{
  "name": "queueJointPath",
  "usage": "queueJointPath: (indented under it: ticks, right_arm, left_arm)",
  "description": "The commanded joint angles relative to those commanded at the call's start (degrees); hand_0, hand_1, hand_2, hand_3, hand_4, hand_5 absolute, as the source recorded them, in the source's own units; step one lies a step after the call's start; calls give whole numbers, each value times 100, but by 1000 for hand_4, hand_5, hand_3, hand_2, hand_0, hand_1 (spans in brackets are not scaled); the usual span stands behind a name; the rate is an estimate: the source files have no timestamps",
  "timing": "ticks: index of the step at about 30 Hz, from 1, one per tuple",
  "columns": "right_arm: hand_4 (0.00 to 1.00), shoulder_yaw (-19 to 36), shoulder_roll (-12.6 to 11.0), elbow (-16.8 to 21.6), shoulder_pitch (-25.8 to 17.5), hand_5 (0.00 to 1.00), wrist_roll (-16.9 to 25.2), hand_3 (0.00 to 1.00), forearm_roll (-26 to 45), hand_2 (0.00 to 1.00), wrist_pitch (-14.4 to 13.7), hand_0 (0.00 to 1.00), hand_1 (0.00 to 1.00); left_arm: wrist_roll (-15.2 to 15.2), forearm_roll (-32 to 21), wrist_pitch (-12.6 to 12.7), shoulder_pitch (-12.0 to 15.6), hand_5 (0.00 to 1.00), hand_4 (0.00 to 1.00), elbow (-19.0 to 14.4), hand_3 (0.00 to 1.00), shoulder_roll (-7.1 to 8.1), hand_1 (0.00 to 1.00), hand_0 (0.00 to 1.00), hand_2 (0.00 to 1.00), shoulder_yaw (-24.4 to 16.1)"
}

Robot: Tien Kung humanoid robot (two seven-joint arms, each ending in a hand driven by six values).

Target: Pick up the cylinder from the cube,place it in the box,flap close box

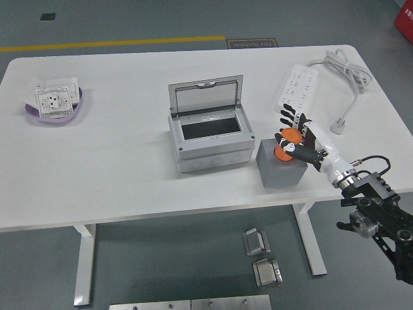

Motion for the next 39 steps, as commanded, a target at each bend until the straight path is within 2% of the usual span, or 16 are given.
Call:
queueJointPath:
  ticks: [10,11,16,17,22,23,28,29,39]
  right_arm:
    - [542,-137,20,-30,3,2,-25,998,70,986,-45,888,983]
    - [518,-149,21,-31,3,2,-26,998,87,911,-46,842,911]
    - [518,-209,35,-25,9,2,1,998,248,911,-55,842,911]
    - [45,-216,38,-19,9,2,2,715,287,730,-52,762,773]
    - [45,-251,44,40,18,2,-29,715,483,730,-82,762,773]
    - [2,-256,44,57,21,2,-36,496,510,614,-99,666,634]
    - [2,-274,42,161,56,2,-64,496,559,614,-176,666,634]
    - [2,-279,41,180,74,2,-66,302,552,478,-190,550,442]
    - [2,-400,5,287,413,2,-96,305,247,493,-389,577,465]
  left_arm:
    - [-4,39,4,-22,312,659,-13,674,5,700,713,638,-29]
    - [-4,38,4,-24,301,660,-13,675,5,700,713,638,-27]
    - [-8,24,8,-26,301,660,-14,675,4,700,713,638,-12]
    - [-10,21,7,-26,303,660,-15,675,4,700,712,638,-10]
    - [-24,21,11,-34,303,660,-22,675,11,700,712,638,-20]
    - [-26,22,11,-36,291,662,-23,675,12,700,711,636,-22]
    - [-41,13,10,-44,291,662,-31,675,19,700,711,636,-18]
    - [-47,13,5,-46,291,663,-36,676,20,700,711,636,-21]
    - [-94,-14,-8,-58,290,664,-49,676,36,700,711,637,-5]
